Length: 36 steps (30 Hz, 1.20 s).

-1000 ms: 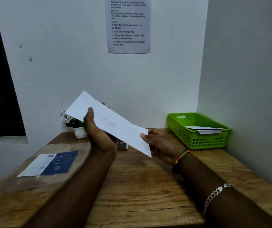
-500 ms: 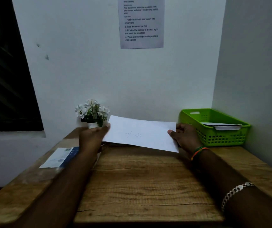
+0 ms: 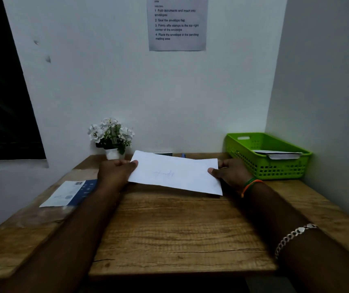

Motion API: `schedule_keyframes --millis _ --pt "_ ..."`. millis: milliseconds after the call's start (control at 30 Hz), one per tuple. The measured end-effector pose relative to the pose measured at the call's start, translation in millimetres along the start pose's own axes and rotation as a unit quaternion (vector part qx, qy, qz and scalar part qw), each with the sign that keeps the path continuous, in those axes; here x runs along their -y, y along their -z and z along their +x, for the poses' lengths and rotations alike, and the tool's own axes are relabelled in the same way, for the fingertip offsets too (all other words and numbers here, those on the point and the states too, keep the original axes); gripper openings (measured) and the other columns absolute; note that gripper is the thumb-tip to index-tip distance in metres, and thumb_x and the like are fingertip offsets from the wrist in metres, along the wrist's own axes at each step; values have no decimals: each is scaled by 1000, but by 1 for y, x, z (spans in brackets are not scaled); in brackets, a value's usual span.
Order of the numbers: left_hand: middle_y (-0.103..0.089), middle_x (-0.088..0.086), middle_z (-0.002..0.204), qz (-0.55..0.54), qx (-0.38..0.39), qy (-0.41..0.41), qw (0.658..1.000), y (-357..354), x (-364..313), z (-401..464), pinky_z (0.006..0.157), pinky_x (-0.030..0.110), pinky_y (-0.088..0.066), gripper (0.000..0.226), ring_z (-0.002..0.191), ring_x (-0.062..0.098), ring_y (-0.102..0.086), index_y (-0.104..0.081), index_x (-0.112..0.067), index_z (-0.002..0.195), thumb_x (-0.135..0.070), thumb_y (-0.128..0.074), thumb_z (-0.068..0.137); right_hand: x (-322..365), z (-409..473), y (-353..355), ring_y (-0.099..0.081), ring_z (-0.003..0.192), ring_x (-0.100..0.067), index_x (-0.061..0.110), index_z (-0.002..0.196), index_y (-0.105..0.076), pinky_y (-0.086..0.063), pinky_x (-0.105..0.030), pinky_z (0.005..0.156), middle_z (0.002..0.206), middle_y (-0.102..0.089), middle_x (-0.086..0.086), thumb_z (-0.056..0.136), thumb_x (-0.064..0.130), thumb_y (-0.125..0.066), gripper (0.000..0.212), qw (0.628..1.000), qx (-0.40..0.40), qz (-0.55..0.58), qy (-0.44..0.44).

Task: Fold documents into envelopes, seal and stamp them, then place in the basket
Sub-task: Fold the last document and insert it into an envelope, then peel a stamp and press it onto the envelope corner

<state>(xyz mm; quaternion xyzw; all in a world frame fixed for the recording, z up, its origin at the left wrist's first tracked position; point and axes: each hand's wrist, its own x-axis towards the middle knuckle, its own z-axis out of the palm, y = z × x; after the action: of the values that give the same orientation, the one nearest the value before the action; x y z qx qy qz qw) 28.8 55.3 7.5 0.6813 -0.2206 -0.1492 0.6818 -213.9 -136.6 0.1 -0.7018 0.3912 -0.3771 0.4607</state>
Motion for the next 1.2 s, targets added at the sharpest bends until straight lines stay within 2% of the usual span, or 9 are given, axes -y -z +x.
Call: schedule_keyframes --millis 100,233,433,533,667,867,967,1067,1200 --pt "-74 2 97 80 -6 -39 996 1 5 1 95 46 -58 10 99 23 -69 -76 -16 88 -16 -84 83 1 -1 8 -57 64 -18 4 59 -57 -45 -29 68 69 -64 -7 80 6 -82 33 999 10 -51 -6" --pt "-74 4 108 167 6 -56 984 4 9 1 98 38 -54 19 103 20 -66 -75 -23 84 -10 -87 78 2 -4 12 -54 76 -21 -14 82 -65 -44 -32 71 90 -70 -31 76 11 -86 33 992 17 -129 -5" --pt "-70 -9 90 408 3 -115 906 5 3 -18 89 41 -57 14 93 20 -67 -72 -31 76 -23 -82 69 6 -4 10 -70 86 -28 -1 86 -73 -56 -42 81 96 -74 -18 70 32 -90 41 959 31 -282 9" --pt "-57 -12 88 463 9 -165 871 1 -1 -26 84 36 -55 21 98 20 -63 -71 -32 82 -20 -83 69 6 -4 10 -71 89 -30 0 85 -74 -56 -41 80 94 -75 -16 69 32 -91 40 956 26 -291 12" --pt "-61 -6 113 476 51 -236 846 -11 -6 -29 90 39 -55 30 109 21 -61 -73 -34 102 -20 -79 77 6 -6 10 -65 70 -17 11 70 -73 -55 -33 71 82 -75 -8 62 37 -94 35 949 19 -313 14" --pt "-70 -5 96 565 131 -230 781 -41 -22 -30 82 39 -60 10 94 19 -68 -72 -27 88 -27 -68 78 0 10 15 -62 68 -16 11 73 -72 -44 -28 64 70 -68 -4 73 27 -86 21 960 -70 -267 45" --pt "-73 0 92 543 97 -254 794 -58 -29 -26 75 36 -60 16 90 24 -70 -74 -23 92 -31 -66 81 -8 21 9 -59 72 -14 18 85 -68 -38 -23 62 76 -64 1 78 24 -84 18 969 -122 -209 53" --pt "-68 -4 81 481 105 -265 829 -86 -25 -29 66 29 -52 6 88 22 -68 -71 -23 80 -29 -70 81 -18 33 0 -68 82 -25 9 87 -70 -50 -29 69 83 -72 -8 79 22 -81 19 971 -140 -193 12" --pt "-68 -3 110 423 172 -287 842 -114 -1 -21 94 35 -52 25 107 17 -63 -73 -28 106 -26 -75 81 -22 44 2 -72 78 -33 3 76 -75 -59 -41 74 75 -74 -17 72 31 -85 30 974 -148 -171 -24"
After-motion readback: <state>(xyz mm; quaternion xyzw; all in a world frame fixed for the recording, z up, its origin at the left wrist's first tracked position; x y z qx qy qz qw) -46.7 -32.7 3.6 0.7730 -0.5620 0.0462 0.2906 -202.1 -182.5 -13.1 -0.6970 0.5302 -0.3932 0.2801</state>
